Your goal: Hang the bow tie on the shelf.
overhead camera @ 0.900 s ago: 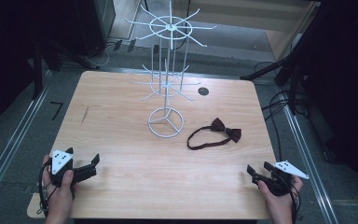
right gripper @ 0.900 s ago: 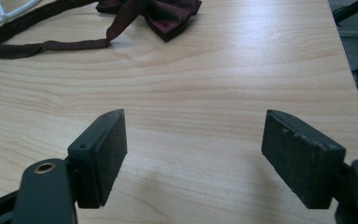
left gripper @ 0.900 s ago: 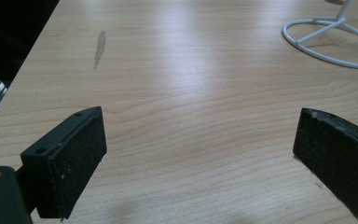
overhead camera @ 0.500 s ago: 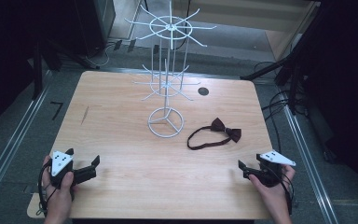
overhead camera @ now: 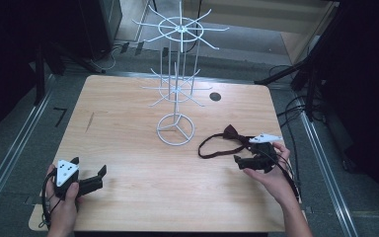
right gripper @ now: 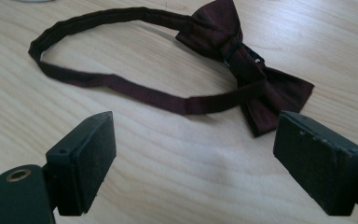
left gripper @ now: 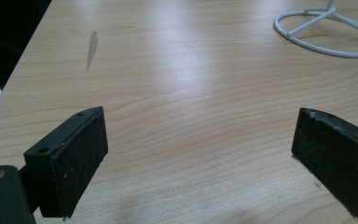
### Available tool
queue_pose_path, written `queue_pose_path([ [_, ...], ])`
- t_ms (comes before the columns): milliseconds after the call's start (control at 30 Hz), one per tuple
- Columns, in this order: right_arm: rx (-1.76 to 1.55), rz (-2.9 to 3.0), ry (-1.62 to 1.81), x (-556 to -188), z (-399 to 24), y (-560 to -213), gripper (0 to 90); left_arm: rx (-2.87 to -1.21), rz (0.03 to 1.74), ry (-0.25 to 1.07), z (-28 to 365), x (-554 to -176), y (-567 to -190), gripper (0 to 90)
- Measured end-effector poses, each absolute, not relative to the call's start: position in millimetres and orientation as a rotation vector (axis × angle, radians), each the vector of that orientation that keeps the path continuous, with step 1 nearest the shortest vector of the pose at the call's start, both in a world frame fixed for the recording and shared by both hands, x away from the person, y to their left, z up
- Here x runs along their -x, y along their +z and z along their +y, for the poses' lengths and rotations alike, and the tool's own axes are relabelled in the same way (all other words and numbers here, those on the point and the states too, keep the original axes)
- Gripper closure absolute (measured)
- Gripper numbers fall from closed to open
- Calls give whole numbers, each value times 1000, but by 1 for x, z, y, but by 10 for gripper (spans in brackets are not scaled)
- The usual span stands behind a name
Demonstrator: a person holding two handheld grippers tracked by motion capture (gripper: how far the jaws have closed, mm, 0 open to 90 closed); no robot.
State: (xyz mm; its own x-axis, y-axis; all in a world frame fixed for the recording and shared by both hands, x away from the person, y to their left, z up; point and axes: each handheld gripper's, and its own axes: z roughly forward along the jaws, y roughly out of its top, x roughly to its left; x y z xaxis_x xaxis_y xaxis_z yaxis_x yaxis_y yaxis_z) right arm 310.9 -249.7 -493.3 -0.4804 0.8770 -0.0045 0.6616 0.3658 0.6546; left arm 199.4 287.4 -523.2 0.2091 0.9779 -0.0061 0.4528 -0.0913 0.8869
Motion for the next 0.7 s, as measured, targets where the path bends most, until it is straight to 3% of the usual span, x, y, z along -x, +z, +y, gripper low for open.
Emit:
queue_pose_path([
  [167,-1425,2241,829,-328,-243,-491,152,-1677,1357,816,287,-199,-523,46],
  [333,-1538,2162,766,-346,-236,-498,251,-1682,1357,809,287,-200,-523,47],
  [700,-1551,2106,680,-367,-238,-524,288,-1682,1357,814,287,-199,-523,52],
])
